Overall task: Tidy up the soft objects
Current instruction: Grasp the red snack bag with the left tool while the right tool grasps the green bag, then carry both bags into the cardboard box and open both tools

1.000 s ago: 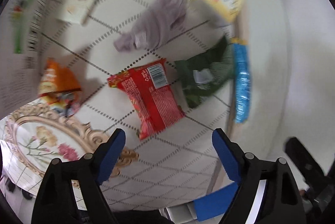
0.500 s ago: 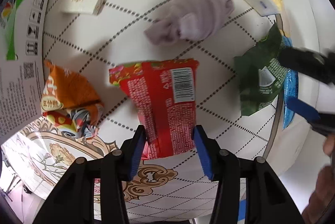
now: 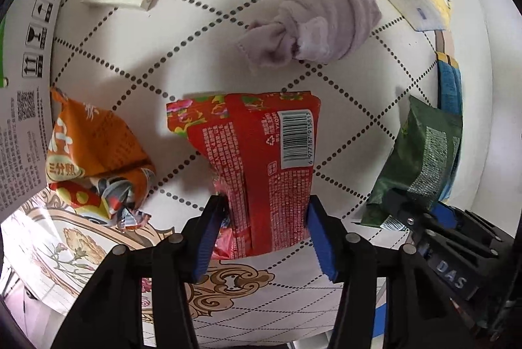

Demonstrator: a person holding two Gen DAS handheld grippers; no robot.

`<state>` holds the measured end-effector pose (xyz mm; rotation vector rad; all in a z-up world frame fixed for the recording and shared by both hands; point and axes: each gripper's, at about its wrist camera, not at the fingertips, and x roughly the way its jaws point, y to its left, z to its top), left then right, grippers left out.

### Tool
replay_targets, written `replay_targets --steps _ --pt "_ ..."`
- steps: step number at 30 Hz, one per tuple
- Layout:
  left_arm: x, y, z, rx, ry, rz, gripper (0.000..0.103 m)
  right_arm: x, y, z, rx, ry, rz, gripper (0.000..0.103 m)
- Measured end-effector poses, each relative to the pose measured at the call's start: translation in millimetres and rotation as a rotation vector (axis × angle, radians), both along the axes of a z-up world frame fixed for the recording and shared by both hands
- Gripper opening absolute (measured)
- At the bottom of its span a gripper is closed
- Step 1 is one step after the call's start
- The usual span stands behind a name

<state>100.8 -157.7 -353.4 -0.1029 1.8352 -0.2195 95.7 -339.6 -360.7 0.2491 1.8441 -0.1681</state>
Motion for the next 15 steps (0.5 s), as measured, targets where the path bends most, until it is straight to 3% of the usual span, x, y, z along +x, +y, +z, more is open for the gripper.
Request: replay_targets --steps 2,8,15 --pt "17.3 -15.8 -0.7 0.010 -0.025 -0.019 0.044 -1.4 1.8 0.1 0.005 -0.019 -0.028 0.037" --pt "-0.9 -15.6 35.3 -0.006 -0.096 -0.046 0.042 -15.8 -1.9 17.6 0.039 -0.072 -0.060 0.031" --pt "-34.0 3.6 130.2 -0.102 -0.202 -0.044 0.042 -30.6 27.5 80.0 0.130 -0.198 -0.028 0.030"
